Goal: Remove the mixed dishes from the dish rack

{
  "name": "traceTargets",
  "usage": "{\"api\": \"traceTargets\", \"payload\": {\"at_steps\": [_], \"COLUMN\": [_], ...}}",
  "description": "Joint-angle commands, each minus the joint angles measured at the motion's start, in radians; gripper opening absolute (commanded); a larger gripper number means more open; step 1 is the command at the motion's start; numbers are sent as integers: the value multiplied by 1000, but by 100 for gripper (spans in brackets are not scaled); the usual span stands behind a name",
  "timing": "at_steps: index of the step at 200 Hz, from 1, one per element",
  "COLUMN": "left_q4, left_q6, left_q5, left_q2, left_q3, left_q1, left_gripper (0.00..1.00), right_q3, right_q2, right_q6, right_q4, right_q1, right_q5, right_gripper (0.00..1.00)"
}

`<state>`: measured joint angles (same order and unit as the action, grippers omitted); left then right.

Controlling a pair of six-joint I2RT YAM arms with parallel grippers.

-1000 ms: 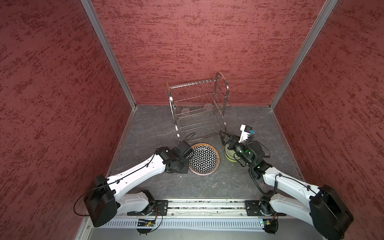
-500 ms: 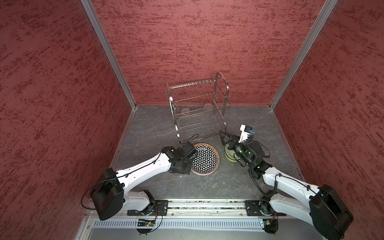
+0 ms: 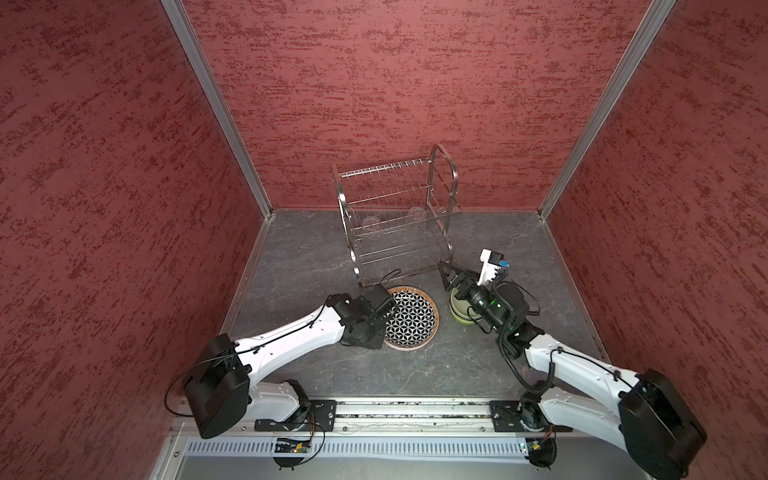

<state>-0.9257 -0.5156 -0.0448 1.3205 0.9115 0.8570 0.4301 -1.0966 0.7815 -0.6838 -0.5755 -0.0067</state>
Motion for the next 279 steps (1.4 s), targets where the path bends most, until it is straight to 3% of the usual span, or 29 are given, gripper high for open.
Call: {"api": "traceTargets", "payload": {"at_steps": [1, 56, 82, 107, 139, 161, 166, 217, 256, 279], "left_q4": [-16, -44, -9, 77, 253, 355, 370, 473, 573, 623], "left_q6": [8, 9, -1, -8, -21, -22, -21, 5, 13, 21], "left_q5": [-39, -116, -176, -272, -408, -455, -457, -380, -287, -282], "left_q2": [-42, -149, -215, -270, -344, -372, -374, -314, -210, -148], "left_q3": [53, 118, 101, 73, -16, -67, -72, -92, -94, -92], "left_q1": [9, 10, 10, 10, 4, -17, -25, -152, -262, -283], "left_gripper": [29, 43, 59, 74, 87, 94, 100, 100, 85, 85], "right_q3": [7, 19, 25, 50, 150, 192, 194, 219, 241, 256], "right_q2": [-6, 6, 12, 4, -59, -105, -114, -186, -218, -231], "right_q6": [6, -19, -32, -58, -97, -118, -121, -125, -139, -158], "right_q4": [-13, 10, 29, 61, 137, 168, 168, 140, 136, 150], "right_q1": [-1, -1, -1, -1, -1, -3, -3, -3, -3, -3], "right_q5": [11, 4, 2, -6, -110, -127, -128, -133, -135, -121], "right_gripper": [99, 99, 99, 99, 99, 99, 99, 99, 99, 99]}}
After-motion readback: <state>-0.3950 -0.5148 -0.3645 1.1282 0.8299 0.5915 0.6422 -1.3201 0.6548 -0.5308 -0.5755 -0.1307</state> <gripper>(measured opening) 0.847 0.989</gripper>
